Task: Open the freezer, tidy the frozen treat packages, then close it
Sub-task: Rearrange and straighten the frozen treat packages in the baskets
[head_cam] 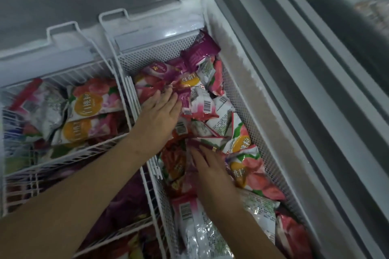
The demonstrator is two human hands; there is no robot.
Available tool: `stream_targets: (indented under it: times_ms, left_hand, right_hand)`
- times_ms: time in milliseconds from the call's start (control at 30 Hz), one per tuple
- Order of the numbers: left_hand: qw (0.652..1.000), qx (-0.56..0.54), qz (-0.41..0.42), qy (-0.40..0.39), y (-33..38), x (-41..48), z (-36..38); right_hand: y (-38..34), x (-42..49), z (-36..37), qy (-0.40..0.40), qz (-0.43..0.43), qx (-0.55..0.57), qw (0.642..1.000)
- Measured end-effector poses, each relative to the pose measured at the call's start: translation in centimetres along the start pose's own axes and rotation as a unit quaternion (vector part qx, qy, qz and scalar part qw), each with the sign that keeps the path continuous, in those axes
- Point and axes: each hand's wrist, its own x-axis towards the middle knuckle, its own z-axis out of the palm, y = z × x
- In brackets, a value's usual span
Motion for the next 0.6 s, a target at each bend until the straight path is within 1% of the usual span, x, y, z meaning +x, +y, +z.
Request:
stream_targets:
  times_ms: [67, 133, 200, 233, 300, 367, 433, 500, 533, 567, 600]
  left_hand:
    - [0.998, -0.06, -0.012, 0.029, 0.3, -3.0, -0.9]
    - [0.987, -0.141, -0.046, 0.069, 0.2, -6.4, -2.1]
    - [0.976, -0.179, -0.085, 0.092, -0.5, -10.2, -3.1]
    - [0.974, -0.181, -0.103, 0.093, -1.0, -12.2, -3.4]
    - [0.967, -0.189, -0.149, 0.078, -2.3, -16.3, -3.9]
    - [0.953, -0.218, -0.202, 0.052, -3.9, -20.2, -3.8]
    - [0.945, -0.219, -0.241, 0.025, -5.1, -23.3, -2.3]
    - [0.949, -0.196, -0.243, -0.033, -5.2, -25.6, 0.0]
    - [0.95, -0.188, -0.239, -0.069, -4.9, -26.3, 1.2]
    - [0.947, -0.181, -0.237, -0.118, -4.5, -27.0, 2.5]
    - [0.938, -0.179, -0.237, -0.176, -4.1, -27.5, 3.4]
  right_hand:
    - [-1.5, -0.9, -0.5, 0.028, 0.02, 0.038, 0.999]
    - [-3.5, -1.8, -1.3, 0.072, 0.026, 0.084, 0.994]
    - [-6.3, -2.3, -1.8, 0.105, 0.0, 0.121, 0.987]
    - [-8.0, -2.5, -1.8, 0.101, -0.017, 0.134, 0.986]
    - [-11.2, -2.7, -1.0, 0.069, -0.057, 0.133, 0.987]
    - [-13.9, -2.4, 0.5, 0.041, -0.097, 0.111, 0.988]
    - [-15.6, -1.6, 2.3, -0.012, -0.115, 0.084, 0.99]
    - [-16.2, -0.8, 4.4, -0.109, -0.116, 0.025, 0.987]
    - [-16.1, -0.6, 5.6, -0.168, -0.116, -0.017, 0.979]
    - [-15.9, -0.7, 6.8, -0.215, -0.115, -0.057, 0.968]
    - [-15.5, -0.8, 7.7, -0.24, -0.112, -0.084, 0.961]
